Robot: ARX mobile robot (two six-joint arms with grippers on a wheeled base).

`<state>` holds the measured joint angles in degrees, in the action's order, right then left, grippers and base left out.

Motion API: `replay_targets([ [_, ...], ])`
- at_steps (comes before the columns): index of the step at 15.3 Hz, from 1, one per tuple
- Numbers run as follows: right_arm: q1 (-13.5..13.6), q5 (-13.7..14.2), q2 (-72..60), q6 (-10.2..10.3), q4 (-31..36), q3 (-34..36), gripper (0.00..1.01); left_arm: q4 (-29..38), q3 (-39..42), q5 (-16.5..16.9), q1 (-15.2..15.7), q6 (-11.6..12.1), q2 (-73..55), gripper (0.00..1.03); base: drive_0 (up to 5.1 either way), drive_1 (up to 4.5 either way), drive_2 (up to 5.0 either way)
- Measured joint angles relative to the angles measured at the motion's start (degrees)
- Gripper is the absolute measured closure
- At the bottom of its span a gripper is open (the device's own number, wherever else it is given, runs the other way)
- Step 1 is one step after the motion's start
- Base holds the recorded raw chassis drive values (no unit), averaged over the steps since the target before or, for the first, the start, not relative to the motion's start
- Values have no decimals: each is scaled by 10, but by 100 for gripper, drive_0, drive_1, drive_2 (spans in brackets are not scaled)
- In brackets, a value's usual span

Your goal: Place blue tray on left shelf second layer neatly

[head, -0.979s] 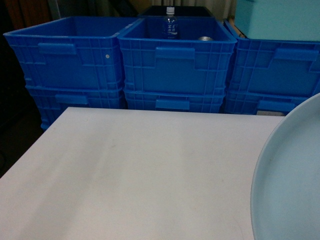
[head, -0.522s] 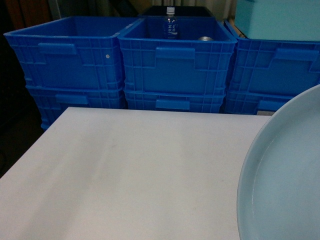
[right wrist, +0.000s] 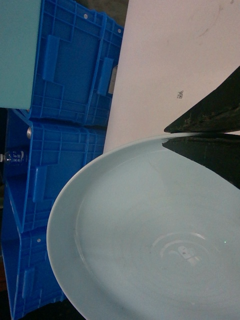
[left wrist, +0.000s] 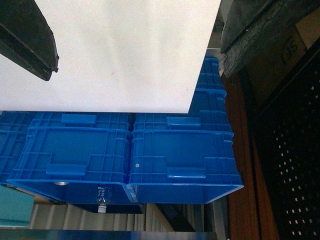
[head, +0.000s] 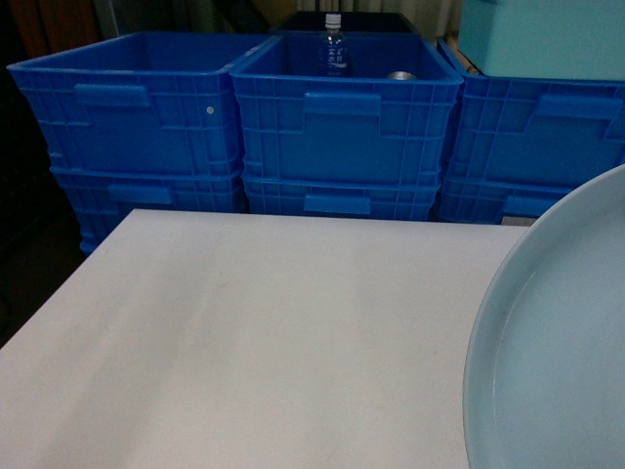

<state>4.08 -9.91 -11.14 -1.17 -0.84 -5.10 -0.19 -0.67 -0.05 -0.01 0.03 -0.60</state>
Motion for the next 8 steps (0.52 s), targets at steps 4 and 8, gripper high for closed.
replay_targets([
  [4,0,0,0,0,0,0,99,0,0,-1,0,0,0,5,-154,-154,-154],
  [8,0,1,0,0,0,0,99,0,0,0,0,0,0,5,-160,-160,-160],
])
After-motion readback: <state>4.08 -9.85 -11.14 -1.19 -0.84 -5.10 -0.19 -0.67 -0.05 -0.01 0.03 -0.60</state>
